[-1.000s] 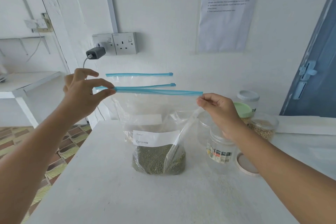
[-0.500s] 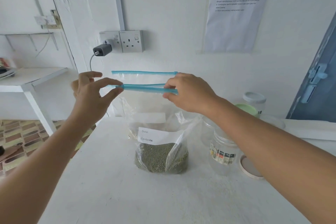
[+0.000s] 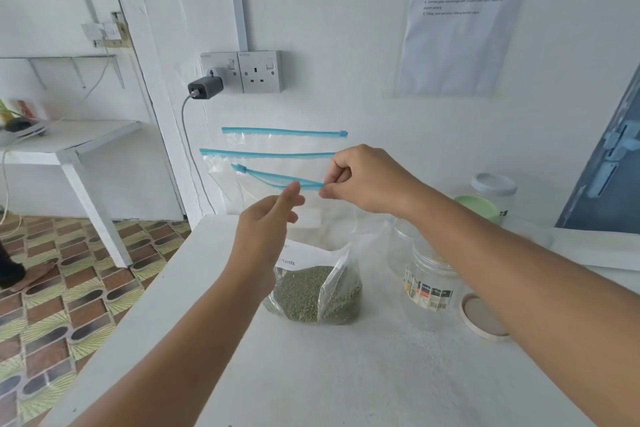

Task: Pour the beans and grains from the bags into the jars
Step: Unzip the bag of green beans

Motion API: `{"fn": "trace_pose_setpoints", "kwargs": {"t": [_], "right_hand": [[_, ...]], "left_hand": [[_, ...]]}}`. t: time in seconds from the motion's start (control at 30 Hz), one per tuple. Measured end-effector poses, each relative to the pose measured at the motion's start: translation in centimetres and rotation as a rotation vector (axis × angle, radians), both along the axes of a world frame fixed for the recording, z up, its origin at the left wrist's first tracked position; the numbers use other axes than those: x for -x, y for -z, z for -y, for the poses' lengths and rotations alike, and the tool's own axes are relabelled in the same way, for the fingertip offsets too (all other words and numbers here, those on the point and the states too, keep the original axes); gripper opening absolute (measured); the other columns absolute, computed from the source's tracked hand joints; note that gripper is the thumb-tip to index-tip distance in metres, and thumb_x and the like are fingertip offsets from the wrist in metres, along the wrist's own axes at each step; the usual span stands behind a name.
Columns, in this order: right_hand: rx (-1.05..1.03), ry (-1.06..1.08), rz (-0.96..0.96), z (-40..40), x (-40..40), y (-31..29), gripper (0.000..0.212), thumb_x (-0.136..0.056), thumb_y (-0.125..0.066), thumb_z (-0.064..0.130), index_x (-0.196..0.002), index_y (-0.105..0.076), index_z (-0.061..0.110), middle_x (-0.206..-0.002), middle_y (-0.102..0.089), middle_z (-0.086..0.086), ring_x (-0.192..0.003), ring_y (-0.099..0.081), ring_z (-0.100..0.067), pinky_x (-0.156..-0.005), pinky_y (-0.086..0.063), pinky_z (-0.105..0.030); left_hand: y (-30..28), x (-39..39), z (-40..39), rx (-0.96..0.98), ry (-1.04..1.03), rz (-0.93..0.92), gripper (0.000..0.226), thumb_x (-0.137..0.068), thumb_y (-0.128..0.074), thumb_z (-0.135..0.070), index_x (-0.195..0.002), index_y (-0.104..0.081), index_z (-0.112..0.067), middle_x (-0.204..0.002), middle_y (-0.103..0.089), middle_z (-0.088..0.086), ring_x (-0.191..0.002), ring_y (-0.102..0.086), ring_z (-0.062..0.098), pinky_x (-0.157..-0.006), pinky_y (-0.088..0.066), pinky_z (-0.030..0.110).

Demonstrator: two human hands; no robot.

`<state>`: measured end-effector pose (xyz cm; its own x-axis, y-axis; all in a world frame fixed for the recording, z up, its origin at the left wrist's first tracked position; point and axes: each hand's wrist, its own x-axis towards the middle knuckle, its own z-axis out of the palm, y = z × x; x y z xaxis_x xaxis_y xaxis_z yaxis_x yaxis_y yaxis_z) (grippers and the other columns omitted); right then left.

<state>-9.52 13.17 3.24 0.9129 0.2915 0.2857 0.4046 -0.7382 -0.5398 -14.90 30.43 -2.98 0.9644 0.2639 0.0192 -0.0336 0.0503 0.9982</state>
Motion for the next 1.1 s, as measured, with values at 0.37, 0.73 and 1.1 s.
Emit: {"fn": "trace_pose_setpoints", "kwargs": {"t": [0.37,0.73,1.1], "right_hand": [[0.015,-0.080,-0.158,0.0,0.7,-1.6,0.025,-0.084,-0.085,0.040,-0.084,-0.071,0.019,-0.073,-0.064,0.010,-0.061,-0.057,-0.005,-0.061,-0.041,-0.023],[-0.310,0.084,-0.207,0.1,-0.8,-2.7,0.018,-0.100,-0.065,0.023,-0.086,-0.060,0.013,-0.082,-0.062,-0.003,-0.059,-0.073,-0.020,-0.083,-0.057,-0.034],[-0.498,0.120,-0.241,1.4,-0.1,-2.3,0.013,-0.098,-0.066,0.019,-0.090,-0.061,0.012,-0.078,-0.059,0.000,-0.066,-0.077,-0.024,-0.088,-0.056,-0.032]], "left_hand": [[0.6,-0.4,0.5,0.003,-0.066,0.014,0.028,-0.104,-0.055,-0.031,-0.081,-0.056,-0.017,-0.080,-0.050,0.000,-0.069,-0.039,0.015,-0.069,-0.033,0.032],[-0.8,1.1,-3.8,0.053,-0.008,0.300,0.042,-0.105,-0.050,-0.023,-0.064,-0.043,-0.025,-0.063,-0.038,-0.008,-0.065,-0.035,0.013,-0.073,-0.029,0.037],[-3.8,-3.5,-3.2,0.287,0.079,0.253,0.039,-0.107,-0.047,-0.013,-0.070,-0.038,-0.022,-0.061,-0.033,-0.008,-0.059,-0.033,0.009,-0.070,-0.034,0.027]]}}
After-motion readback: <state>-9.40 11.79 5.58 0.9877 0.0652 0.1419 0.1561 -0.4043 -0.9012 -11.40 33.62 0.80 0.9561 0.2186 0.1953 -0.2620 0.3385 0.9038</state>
